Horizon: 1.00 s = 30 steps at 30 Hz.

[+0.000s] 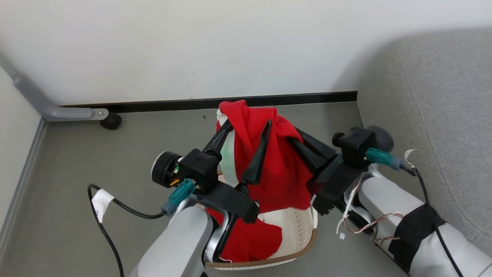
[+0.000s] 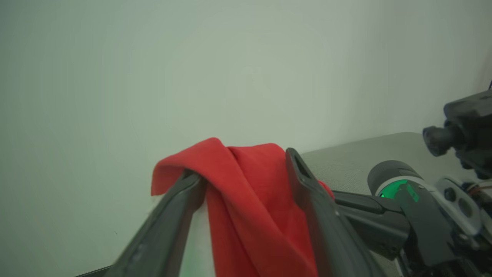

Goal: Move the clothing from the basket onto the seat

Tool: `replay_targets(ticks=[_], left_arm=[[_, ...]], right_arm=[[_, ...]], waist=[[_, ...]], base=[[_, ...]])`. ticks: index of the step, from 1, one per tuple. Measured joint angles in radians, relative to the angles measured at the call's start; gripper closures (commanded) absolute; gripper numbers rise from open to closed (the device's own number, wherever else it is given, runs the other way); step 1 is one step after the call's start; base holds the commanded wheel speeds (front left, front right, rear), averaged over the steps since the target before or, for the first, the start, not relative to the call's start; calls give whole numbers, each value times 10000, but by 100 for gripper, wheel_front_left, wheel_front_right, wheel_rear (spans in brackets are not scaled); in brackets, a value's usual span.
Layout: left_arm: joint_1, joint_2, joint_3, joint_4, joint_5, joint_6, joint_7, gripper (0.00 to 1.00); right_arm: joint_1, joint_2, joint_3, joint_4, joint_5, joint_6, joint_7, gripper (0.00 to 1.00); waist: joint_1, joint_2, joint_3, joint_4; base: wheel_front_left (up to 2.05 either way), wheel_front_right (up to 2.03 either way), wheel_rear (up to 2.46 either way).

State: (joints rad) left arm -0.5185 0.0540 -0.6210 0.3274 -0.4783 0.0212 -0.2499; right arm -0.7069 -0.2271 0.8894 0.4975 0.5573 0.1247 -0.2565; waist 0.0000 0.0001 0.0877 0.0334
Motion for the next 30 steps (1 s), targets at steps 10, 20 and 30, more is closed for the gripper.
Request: replay_targets(ticks=[10,20,30], left_arm=[[259,6,240,232,157,-42,0,0],[676,33,382,334,418,-303,0,0],[996,13,527,337,581,-623,0,0]], right_arm=[[-12,-351,-826,259,46,0,0,100],[-3,-456,-1375,337,40,0,0,100],[160,-614,-1885,360,-33,0,0,100]], waist=[[-1,1,-22,-550],[-2,0,-83,-1381],[-1,0,-174,-2377]], base=[[0,0,0],[0,0,0],[0,0,0]])
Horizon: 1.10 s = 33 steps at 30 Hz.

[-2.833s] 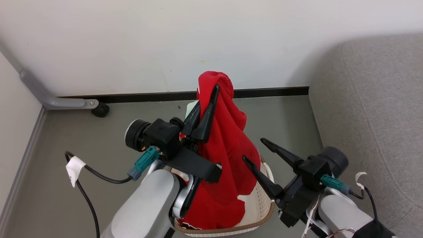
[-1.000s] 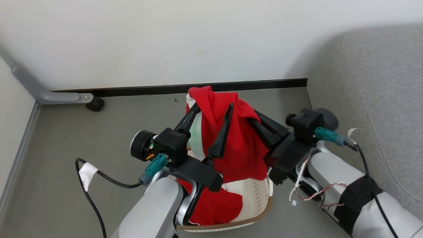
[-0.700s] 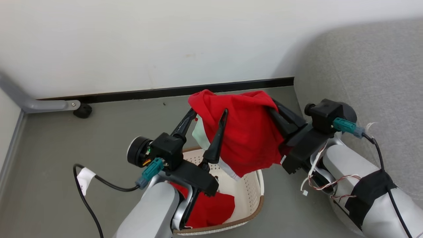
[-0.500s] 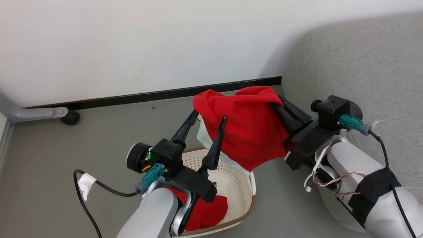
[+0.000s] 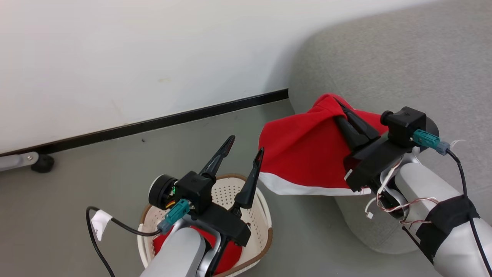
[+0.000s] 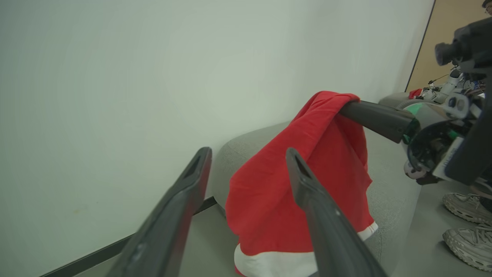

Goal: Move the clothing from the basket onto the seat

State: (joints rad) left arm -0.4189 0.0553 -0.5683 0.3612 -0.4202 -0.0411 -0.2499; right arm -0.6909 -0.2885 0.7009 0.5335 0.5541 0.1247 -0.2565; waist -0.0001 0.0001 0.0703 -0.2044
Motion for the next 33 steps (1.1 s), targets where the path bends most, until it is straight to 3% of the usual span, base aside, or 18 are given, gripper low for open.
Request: replay_targets(ticks=[33], left_arm=[[586,-27,288,-276,485,-211,0,0]], right_arm=[[669,-71,-1536,-1057,-527,-17,-2,100]], waist=[[2,0,277,-3076]], base=[[0,0,0]])
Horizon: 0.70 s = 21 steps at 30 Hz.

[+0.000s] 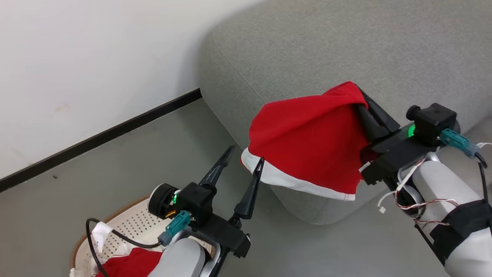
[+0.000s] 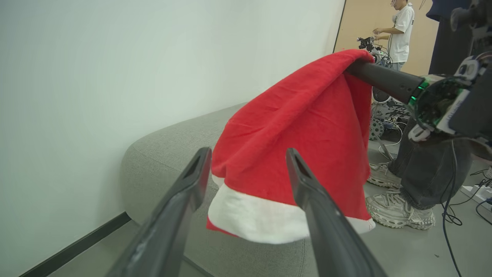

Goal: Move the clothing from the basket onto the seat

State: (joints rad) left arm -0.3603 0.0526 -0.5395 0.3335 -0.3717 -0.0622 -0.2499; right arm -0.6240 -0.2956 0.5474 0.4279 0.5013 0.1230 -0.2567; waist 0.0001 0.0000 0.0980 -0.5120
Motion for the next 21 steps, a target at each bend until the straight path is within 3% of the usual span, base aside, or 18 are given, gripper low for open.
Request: replay_targets(ticks=[13,21], left_arm=[[-263,8,-525,-13,111,4,0,0],[-628,12,-951,-113,316,4,0,0]], right_arm=[[-98,-550,-1287,-270,-90,-194,2,100],[-803,-1365,-2399,-155,-90,-307,2,100]], waist=[[0,0,768,-325],[0,0,1439,-195]], base=[[0,0,0],[0,0,0]])
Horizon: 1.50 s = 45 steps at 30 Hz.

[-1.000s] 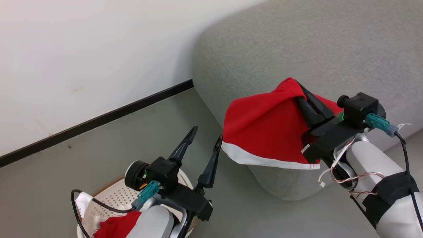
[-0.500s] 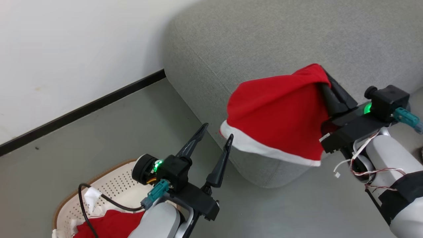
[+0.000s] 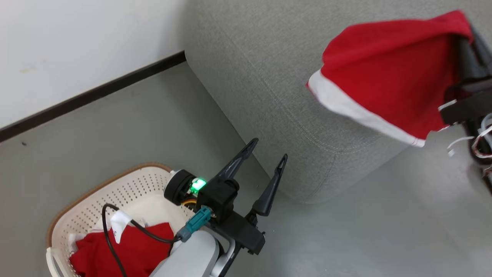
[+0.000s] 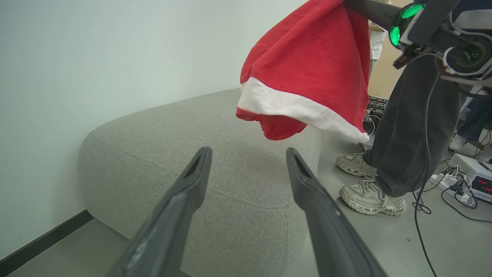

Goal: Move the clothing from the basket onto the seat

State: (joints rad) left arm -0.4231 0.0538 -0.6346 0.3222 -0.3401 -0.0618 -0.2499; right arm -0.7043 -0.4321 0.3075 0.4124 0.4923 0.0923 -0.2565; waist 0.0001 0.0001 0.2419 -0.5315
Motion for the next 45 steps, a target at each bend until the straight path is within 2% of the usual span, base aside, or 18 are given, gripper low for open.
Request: replay_targets(ticks=[11,18,31,45], left_arm=[[-876,10,-276,-102,305,0,0,0],[-1377,17,-301,-98,460,-2,-2,0],[-2088,33,-422,12,890,-100,-33,0],[-2478,35,-558,63,1058,-278,-33,0]], right_arm=[[-1281,-709,-1116,573,13,15,-2,100],[-1984,-892,-1563,924,10,38,-2,100],[-3623,-1672,-2575,2487,10,29,-2,100],[-4993,-2832,-3413,3975,-100,-399,-4,100]], waist=[[1,0,1171,402],[0,0,2077,781],[0,1,3757,1629],[0,0,5024,2447]], base=[[0,0,0],[0,0,0],[0,0,0],[0,0,0]])
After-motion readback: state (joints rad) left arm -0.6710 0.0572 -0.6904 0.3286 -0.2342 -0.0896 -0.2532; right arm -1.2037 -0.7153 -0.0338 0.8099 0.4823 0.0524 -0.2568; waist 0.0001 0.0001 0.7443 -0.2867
